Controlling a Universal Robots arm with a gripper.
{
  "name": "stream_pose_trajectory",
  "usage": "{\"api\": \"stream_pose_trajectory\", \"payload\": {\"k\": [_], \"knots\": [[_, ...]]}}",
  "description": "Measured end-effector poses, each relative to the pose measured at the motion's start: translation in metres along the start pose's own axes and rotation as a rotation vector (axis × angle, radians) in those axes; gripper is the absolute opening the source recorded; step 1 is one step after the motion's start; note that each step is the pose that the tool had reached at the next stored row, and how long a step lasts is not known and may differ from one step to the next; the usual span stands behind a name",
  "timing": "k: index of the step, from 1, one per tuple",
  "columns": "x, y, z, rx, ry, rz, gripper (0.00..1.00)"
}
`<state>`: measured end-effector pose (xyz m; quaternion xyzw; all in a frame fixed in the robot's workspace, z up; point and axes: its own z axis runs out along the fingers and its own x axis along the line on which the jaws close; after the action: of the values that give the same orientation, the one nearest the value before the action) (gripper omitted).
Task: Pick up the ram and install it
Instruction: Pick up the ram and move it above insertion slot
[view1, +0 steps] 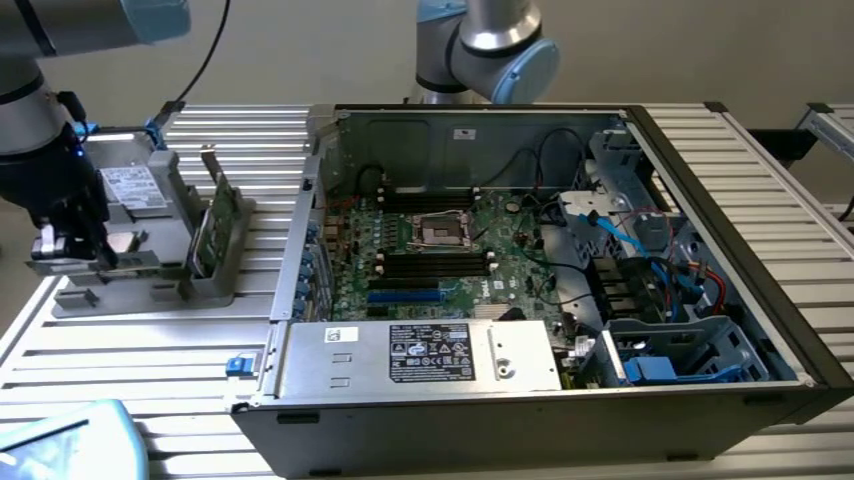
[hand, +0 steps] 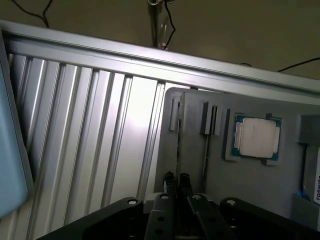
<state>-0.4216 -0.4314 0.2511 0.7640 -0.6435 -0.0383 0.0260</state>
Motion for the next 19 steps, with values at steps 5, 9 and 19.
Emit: {"api": "stream_pose_trajectory", "payload": {"k": [5,9,19], "knots": [[0.001,-0.0068,-0.0223,-0.0050,-0.0013,0.000,0.15],[0.003,-0.0170,-0.0413,-0.0070,-0.0023,0.000,0.15],[0.006,-0.0412,-0.0888,-0.0076,-0.0141,-0.009,0.15]]}}
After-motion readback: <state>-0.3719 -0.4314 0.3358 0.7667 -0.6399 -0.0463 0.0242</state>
